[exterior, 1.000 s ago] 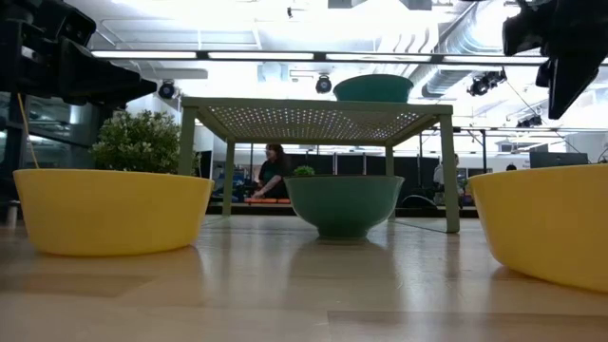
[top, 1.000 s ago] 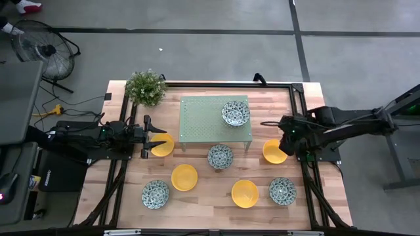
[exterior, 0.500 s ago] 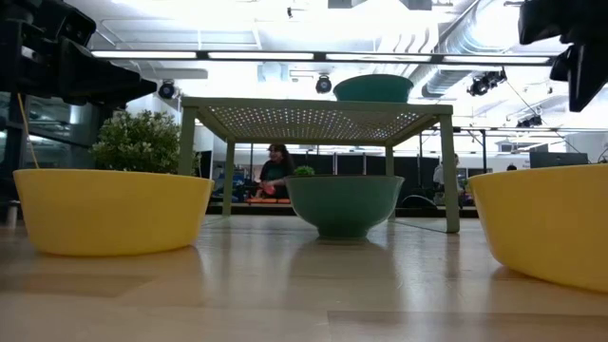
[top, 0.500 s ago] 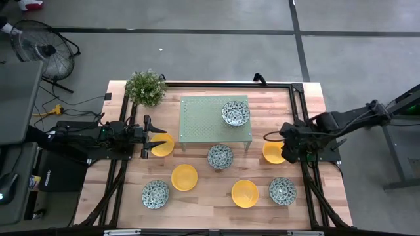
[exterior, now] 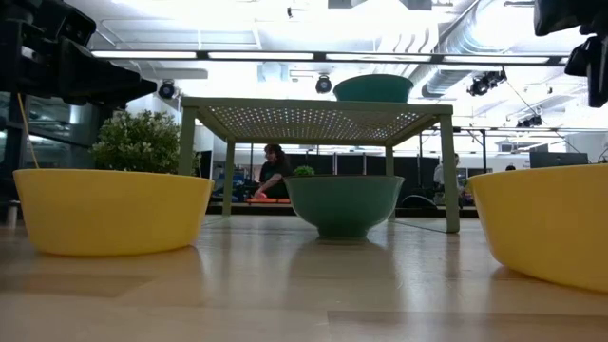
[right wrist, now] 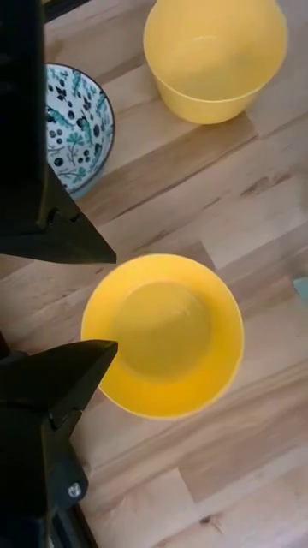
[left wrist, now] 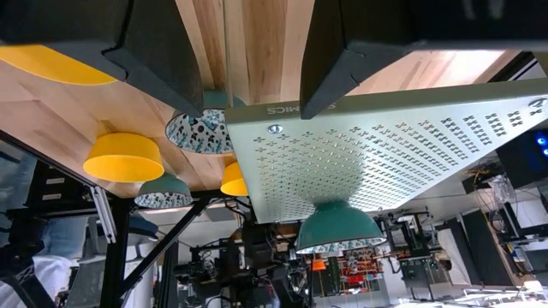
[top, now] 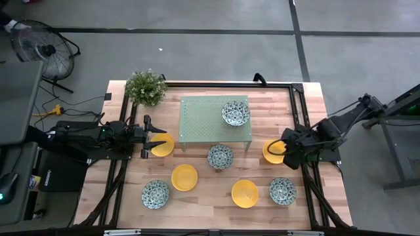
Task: Pick & Place Mini bowls
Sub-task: Stack the bottom right green patterned bowl on top of the green patterned bowl on the shelf
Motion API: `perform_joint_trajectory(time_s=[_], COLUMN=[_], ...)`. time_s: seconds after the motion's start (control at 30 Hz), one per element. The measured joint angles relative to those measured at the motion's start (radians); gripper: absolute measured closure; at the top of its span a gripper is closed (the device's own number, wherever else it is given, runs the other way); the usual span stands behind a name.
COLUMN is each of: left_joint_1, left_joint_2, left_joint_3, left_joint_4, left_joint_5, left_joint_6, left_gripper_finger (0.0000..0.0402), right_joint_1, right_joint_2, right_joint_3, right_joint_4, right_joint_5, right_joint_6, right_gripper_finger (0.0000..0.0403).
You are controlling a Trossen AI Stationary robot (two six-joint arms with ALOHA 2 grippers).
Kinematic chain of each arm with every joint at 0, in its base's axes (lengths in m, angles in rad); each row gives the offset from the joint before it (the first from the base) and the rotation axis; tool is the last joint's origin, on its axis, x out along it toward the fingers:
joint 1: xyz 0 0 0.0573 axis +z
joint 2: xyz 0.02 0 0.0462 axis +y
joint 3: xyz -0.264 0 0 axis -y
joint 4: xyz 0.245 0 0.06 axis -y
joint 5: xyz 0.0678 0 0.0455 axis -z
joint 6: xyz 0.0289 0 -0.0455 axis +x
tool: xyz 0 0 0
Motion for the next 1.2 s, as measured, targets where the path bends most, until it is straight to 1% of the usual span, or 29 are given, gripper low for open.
perform_joint_trajectory(time_s=[0.13, 0.43, 0.77, 0.93, 1.2], left_joint_1=[0.0, 0.0, 0.0, 0.0, 0.0], left_joint_2=[0.0, 0.0, 0.0, 0.0, 0.0], left_joint_3=[0.0, 0.0, 0.0, 0.0, 0.0], left_joint_4=[0.0, 0.0, 0.0, 0.0, 0.0], left_joint_5=[0.0, 0.0, 0.0, 0.0, 0.0], left_joint_6=[0.0, 0.0, 0.0, 0.0, 0.0], left_gripper_finger=[0.0211, 0.0211, 0.0211, 0.0211, 0.0211], right_joint_1=[0.038, 0.088, 0.132, 0.167, 0.237], right_joint_2=[0.055, 0.181, 0.236, 0.24, 0.24], right_joint_3=[0.0, 0.0, 0.0, 0.001, 0.001], right_joint_4=[0.023, 0.079, 0.164, 0.187, 0.221], right_joint_5=[-0.002, -0.064, -0.095, -0.084, -0.017], right_joint_6=[0.012, 0.015, 0.053, 0.096, 0.154], right_gripper_finger=[0.0261, 0.0261, 0.0261, 0.0261, 0.0261])
